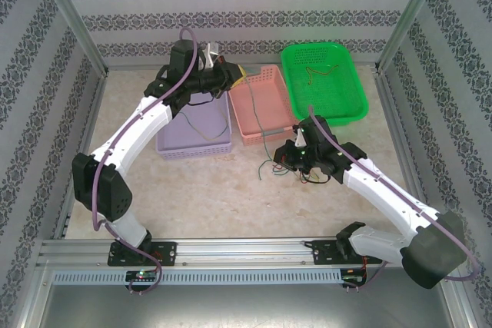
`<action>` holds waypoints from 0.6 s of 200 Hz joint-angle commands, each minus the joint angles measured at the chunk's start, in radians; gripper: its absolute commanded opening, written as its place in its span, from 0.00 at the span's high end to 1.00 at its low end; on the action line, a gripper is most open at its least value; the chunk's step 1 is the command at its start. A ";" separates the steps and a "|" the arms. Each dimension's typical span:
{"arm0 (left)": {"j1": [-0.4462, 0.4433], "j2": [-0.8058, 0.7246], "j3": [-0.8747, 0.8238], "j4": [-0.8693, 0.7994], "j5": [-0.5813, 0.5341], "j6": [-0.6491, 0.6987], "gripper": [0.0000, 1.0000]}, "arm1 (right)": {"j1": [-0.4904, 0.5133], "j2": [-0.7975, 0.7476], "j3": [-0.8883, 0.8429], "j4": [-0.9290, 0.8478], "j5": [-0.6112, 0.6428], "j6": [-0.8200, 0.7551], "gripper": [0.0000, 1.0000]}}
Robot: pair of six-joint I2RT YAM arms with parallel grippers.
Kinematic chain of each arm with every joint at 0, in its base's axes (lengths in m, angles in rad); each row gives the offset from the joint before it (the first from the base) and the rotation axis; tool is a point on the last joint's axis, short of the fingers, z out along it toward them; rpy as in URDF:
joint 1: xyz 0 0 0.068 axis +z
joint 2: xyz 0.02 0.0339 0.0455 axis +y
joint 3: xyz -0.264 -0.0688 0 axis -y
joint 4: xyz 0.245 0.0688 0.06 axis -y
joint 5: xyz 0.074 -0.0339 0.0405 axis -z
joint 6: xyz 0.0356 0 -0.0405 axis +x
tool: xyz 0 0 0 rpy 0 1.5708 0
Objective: Untangle the cables
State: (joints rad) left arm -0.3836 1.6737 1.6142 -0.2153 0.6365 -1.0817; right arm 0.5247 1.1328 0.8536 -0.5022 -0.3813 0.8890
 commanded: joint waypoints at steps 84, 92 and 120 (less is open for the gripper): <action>-0.019 -0.063 -0.080 -0.001 0.198 0.249 1.00 | -0.089 -0.169 0.312 -0.127 0.108 0.190 0.52; -0.033 -0.059 -0.085 0.013 0.199 0.249 1.00 | -0.086 -0.154 0.309 -0.059 0.126 0.283 0.50; -0.090 -0.049 -0.082 0.025 0.177 0.268 1.00 | -0.035 -0.063 0.333 0.120 0.266 0.605 0.46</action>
State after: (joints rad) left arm -0.4206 1.6440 1.5333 -0.2020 0.8040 -0.8734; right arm 0.4507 0.9802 1.1648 -0.5388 -0.2596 1.1675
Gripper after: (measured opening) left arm 0.047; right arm 0.526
